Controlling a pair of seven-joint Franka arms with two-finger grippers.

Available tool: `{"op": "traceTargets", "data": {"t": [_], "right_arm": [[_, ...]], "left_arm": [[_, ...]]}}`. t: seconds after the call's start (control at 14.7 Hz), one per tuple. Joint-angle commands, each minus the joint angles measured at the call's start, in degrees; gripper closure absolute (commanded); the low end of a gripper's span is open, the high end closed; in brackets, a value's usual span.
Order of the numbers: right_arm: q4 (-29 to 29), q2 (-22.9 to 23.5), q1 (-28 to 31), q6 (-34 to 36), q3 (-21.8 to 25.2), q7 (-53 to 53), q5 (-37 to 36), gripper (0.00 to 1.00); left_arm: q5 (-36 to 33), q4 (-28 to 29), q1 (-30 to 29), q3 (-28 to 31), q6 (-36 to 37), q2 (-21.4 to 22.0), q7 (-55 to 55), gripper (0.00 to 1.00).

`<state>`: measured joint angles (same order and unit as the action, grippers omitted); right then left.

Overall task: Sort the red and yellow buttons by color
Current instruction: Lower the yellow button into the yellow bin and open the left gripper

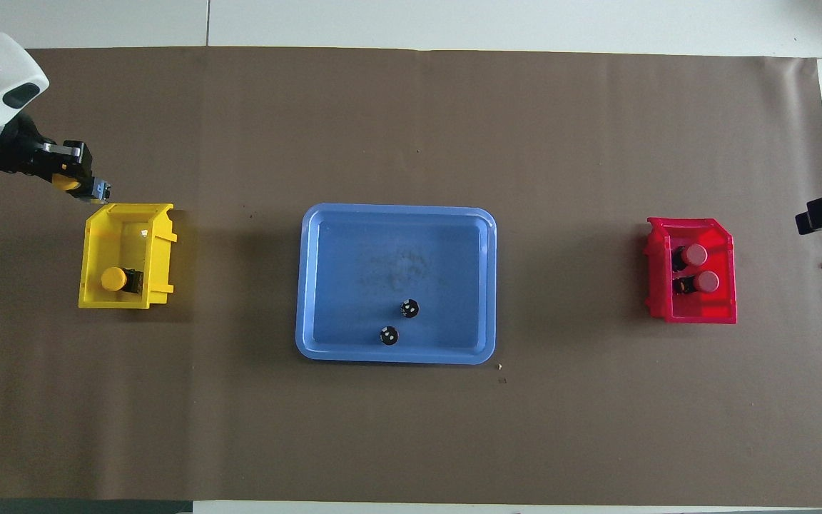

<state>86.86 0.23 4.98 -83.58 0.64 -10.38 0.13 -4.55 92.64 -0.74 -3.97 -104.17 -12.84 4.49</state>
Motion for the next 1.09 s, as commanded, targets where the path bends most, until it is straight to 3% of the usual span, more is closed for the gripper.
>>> {"op": "traceTargets", "data": {"t": [0.0, 0.41, 0.88, 0.95, 1.02], "right_arm": [[-0.7, 0.2, -6.7, 1.9, 6.8, 0.9, -0.7, 0.00], [0.1, -0.4, -7.4, 1.9, 7.9, 0.8, -1.1, 0.00], [0.0, -0.5, -7.3, 3.5, 8.1, 0.9, -2.8, 0.00], [0.1, -0.5, -7.3, 3.5, 8.1, 1.0, -3.1, 0.00], [0.2, -0.6, -7.1, 3.4, 8.1, 1.1, -3.1, 0.00]], "left_arm": [[0.9, 10.6, -2.0, -0.6, -7.0, 4.8, 2.8, 0.98], [0.9, 19.6, -2.1, -0.6, -12.9, 7.5, 2.5, 0.98], [0.9, 26.5, -1.5, -0.6, -24.1, 5.9, 2.2, 0.98], [0.9, 26.5, -1.5, -0.6, -24.6, 5.5, 2.5, 0.96], [0.9, 26.5, -1.5, -0.6, -24.4, 5.4, 2.8, 0.83]]}}
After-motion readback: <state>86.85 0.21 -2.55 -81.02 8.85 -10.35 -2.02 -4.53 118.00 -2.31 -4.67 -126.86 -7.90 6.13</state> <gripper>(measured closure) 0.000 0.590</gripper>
